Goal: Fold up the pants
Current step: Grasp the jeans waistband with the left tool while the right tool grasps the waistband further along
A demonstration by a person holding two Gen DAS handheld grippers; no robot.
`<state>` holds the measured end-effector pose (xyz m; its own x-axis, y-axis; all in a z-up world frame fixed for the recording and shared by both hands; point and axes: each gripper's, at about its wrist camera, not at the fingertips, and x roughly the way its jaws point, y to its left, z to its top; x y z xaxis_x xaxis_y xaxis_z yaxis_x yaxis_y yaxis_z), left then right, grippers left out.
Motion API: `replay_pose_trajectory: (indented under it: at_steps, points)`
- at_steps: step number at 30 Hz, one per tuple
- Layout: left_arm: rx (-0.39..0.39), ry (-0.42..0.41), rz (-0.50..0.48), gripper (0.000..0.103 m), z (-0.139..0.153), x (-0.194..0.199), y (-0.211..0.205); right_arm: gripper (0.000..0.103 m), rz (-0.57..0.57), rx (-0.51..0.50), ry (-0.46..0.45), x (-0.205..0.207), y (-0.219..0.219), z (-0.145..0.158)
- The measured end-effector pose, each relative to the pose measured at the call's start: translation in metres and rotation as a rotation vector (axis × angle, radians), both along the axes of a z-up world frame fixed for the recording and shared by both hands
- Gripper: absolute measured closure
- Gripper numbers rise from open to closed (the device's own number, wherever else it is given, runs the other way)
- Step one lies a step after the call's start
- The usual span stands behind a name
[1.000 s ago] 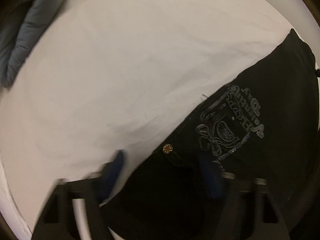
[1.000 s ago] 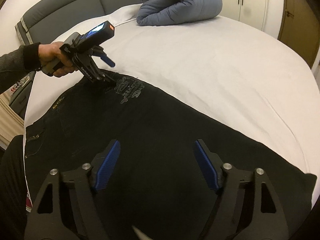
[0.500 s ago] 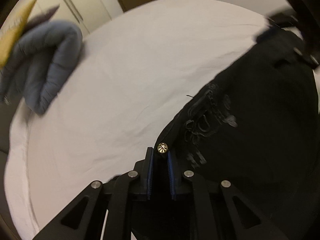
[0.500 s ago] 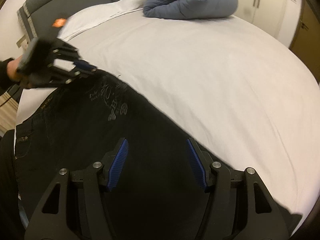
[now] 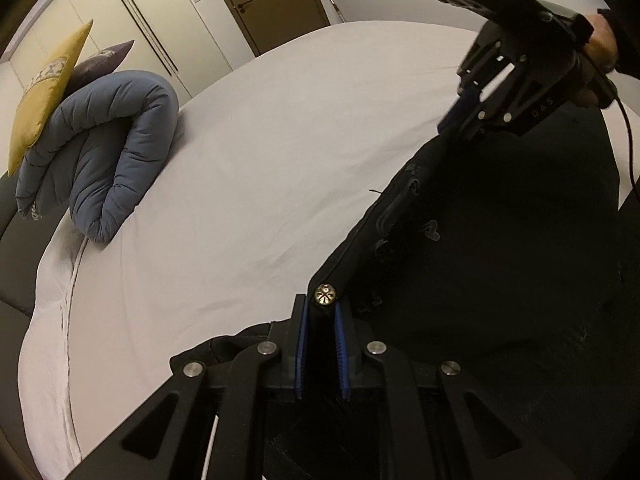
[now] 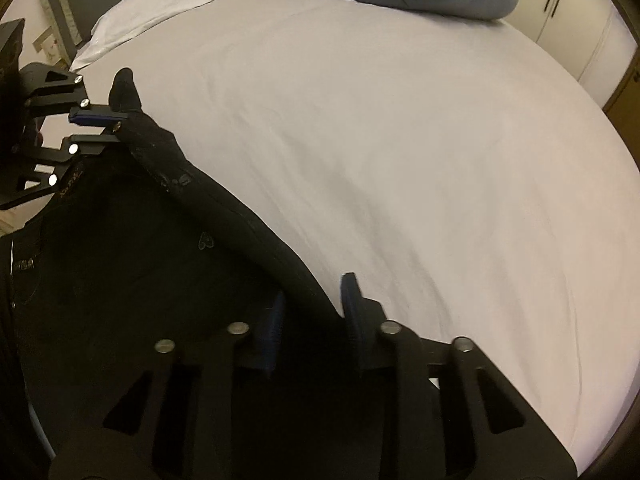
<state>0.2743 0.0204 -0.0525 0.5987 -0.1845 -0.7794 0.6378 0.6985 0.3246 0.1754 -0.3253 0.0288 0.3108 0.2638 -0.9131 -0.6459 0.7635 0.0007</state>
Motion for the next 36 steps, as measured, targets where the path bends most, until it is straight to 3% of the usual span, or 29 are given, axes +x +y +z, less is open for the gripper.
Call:
replay_pose_trajectory:
  at_steps: [7, 14, 18, 21, 29, 33, 36]
  points:
    - [-0.024, -0.008, 0.014, 0.090, 0.001, 0.001, 0.005, 0.099, -0.100, 0.085, 0.004, -0.026, -0.008, 0.011]
    - [-0.055, 0.001, 0.007, 0.091, 0.008, -0.020, 0.003, 0.100, -0.275, 0.252, 0.074, -0.035, -0.007, 0.011]
    - [-0.078, 0.023, -0.003, 0.091, 0.009, -0.041, 0.010, 0.100, -0.288, 0.363, 0.110, -0.052, -0.003, 0.014]
    - [-0.077, 0.026, -0.023, 0.091, 0.010, -0.061, 0.017, 0.100, -0.215, 0.311, 0.081, -0.074, 0.023, 0.011]
    - [0.000, 0.059, -0.187, 0.092, -0.004, -0.136, 0.023, 0.101, 0.036, 0.032, -0.005, -0.170, 0.050, 0.015]
    - [0.091, 0.064, -0.266, 0.092, -0.022, -0.172, 0.018, 0.101, 0.220, -0.203, -0.110, -0.228, 0.089, 0.003]
    - [0.116, 0.070, -0.303, 0.094, -0.028, -0.190, 0.021, 0.101, 0.345, -0.309, -0.136, -0.257, 0.110, -0.008]
